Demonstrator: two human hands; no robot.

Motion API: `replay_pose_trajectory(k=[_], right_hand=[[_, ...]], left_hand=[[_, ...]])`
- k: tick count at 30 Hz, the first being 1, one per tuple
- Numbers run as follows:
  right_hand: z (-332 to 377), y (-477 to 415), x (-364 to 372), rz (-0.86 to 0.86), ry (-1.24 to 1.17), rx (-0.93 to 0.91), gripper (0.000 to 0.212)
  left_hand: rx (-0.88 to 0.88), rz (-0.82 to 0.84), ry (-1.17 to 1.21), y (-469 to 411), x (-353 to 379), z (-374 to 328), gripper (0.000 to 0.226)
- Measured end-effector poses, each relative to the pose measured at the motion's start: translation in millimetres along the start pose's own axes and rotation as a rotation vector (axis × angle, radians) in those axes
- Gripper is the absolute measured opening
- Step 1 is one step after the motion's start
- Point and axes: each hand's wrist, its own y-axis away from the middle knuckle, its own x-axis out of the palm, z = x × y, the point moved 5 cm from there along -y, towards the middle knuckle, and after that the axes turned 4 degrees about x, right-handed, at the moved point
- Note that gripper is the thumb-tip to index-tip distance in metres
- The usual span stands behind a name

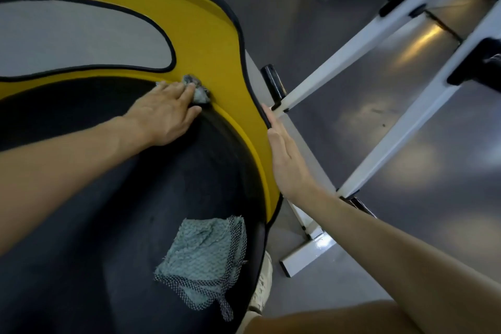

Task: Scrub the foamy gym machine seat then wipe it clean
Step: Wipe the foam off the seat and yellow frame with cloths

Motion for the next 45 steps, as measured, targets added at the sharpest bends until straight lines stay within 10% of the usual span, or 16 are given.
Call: replay_pose_trajectory(k=[14,24,35,42,45], right_hand=[[-4,-2,2,-0.006,0.002,0.026,0.060],[-2,0,2,0.026,0.012,0.032,0.050],[-2,-2,2,0.014,-0.012,-0.013,0.051],[-2,-4,0,-0.018,-0.037,-0.073,0.045],[-2,-4,1,0.001,-0.029,-0.066,0.042]], left_hand=[[0.148,-0.220,0.354,-11,-16,-52,0.021],[0.204,-0.287,0.173,-16,-20,-43,0.018],[-0.145,-0.305,0.269,16,-29,35,0.019],[0.405,-0.157,0.485,28,-6,-117,0.026],[0.371,-0.175,0.368,23,-4,-93,0.043]])
